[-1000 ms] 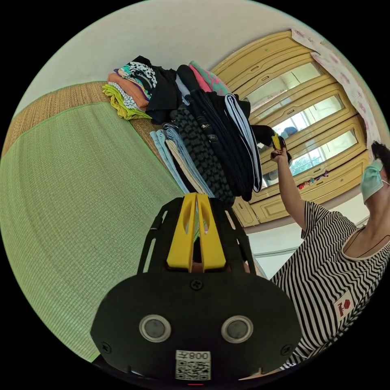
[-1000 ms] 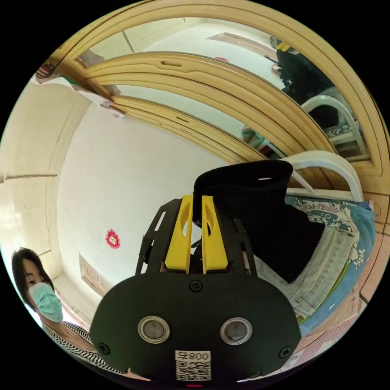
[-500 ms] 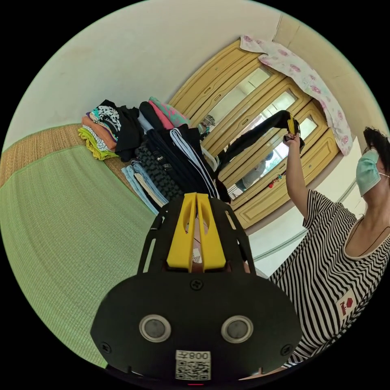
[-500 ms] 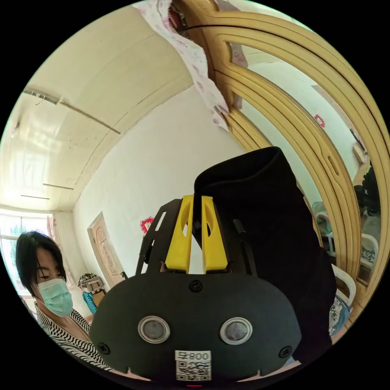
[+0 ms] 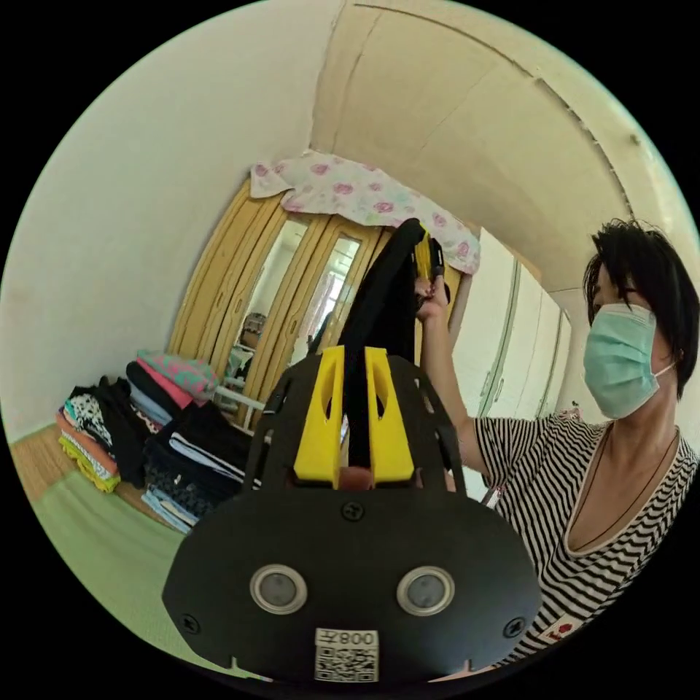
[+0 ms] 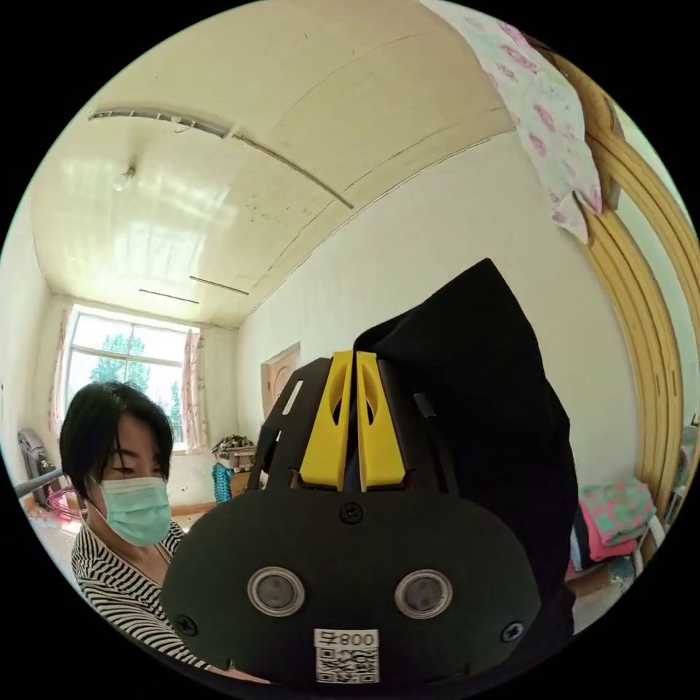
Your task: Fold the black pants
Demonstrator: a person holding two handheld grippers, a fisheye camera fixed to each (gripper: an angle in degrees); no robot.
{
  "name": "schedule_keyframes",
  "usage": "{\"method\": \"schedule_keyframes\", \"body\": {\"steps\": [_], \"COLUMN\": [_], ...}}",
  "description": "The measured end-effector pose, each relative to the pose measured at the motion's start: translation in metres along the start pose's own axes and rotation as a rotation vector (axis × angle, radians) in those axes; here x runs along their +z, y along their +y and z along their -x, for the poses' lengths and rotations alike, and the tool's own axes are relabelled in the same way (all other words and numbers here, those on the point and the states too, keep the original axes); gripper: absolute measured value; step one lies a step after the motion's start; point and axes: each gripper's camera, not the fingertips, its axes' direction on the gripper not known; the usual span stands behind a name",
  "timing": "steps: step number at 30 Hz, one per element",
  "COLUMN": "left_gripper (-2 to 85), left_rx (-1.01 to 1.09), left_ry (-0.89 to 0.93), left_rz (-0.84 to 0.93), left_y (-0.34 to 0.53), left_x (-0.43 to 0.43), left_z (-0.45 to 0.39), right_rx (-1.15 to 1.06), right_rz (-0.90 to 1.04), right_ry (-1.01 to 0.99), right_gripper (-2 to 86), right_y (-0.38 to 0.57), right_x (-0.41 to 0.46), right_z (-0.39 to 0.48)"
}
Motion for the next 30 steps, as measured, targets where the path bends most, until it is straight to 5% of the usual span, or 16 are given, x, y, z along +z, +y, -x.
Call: {"method": "schedule_keyframes", "body": {"steps": [5,15,23,30], "left_gripper": [9.7,8.7,6.4,2.5], "left_rx": [0.203,0.084,0.041,-0.149], "left_ry": [-0.184,-0.287,-0.734,-0.779], "left_rz": [-0.025,-0.209,-0.092,-0.134], "left_y": [-0.045,-0.009,0.010,0.027], "left_x": [-0.053,-0.193,-0.236,-0.265], "left_z": [-0.095,-0.194,-0.265,-0.275], "right_rx": [0.111,0.365,0.443,0.533], "right_rz": [0.077,0.306,0.512,0.583], "right_ry": [-0.250,-0.558,-0.615,-0.579], "right_gripper": [0.2,0.3,0.4,1.1], "right_y": [0.059,0.158,0.218,0.258], "right_x": [0.091,0.295,0.413,0.460], "right_z": [-0.003,-0.044,-0.062,-0.110]}}
